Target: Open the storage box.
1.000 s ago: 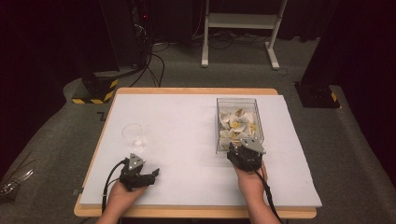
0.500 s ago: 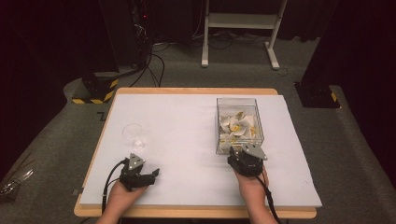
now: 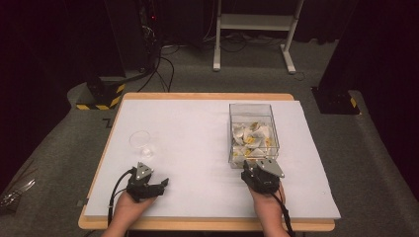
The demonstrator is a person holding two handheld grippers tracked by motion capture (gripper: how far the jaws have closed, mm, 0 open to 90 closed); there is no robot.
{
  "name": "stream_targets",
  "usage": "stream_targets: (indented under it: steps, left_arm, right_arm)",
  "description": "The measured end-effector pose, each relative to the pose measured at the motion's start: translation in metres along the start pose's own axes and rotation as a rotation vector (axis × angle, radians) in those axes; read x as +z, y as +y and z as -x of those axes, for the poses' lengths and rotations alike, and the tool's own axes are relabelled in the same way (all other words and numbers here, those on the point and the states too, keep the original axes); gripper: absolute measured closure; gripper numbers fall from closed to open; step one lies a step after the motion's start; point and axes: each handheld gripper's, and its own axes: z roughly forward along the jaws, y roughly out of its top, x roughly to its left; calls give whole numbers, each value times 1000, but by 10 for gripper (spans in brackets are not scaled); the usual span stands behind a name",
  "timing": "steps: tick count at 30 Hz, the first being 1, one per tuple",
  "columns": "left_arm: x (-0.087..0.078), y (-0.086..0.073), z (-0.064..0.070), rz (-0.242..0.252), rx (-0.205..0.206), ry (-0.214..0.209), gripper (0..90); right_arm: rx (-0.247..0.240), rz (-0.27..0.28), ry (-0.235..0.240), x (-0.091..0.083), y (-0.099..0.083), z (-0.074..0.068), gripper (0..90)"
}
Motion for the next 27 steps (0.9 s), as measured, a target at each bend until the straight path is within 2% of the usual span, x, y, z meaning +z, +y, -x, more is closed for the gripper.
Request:
stream_targets:
  steps: [27]
  left_arm:
    - [0,0,0,0,-1,0,244]
  right_arm:
    - [-7,10,5,-32,-20,-4,322]
